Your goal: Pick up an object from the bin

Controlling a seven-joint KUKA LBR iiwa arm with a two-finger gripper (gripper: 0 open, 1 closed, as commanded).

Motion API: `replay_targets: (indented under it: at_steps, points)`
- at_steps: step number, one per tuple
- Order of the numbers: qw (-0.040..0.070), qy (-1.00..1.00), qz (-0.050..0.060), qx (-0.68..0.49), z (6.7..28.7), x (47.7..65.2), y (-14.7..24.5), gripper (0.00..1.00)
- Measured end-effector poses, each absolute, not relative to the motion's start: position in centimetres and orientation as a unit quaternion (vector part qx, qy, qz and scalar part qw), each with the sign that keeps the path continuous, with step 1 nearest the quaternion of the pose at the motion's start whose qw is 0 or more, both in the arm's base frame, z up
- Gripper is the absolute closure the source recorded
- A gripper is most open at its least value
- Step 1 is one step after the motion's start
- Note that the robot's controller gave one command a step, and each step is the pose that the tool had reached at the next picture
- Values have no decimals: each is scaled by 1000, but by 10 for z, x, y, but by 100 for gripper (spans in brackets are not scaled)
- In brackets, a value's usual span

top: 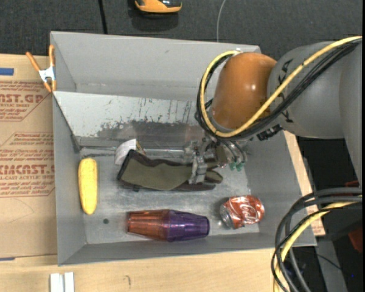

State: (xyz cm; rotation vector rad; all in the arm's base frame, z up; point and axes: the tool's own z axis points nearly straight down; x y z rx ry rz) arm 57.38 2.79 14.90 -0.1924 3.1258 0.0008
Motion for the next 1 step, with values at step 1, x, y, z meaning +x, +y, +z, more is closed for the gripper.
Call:
replay_targets:
  at_steps: [1]
  points:
    - [-4, 998, 0, -64, 186, 560, 29, 100]
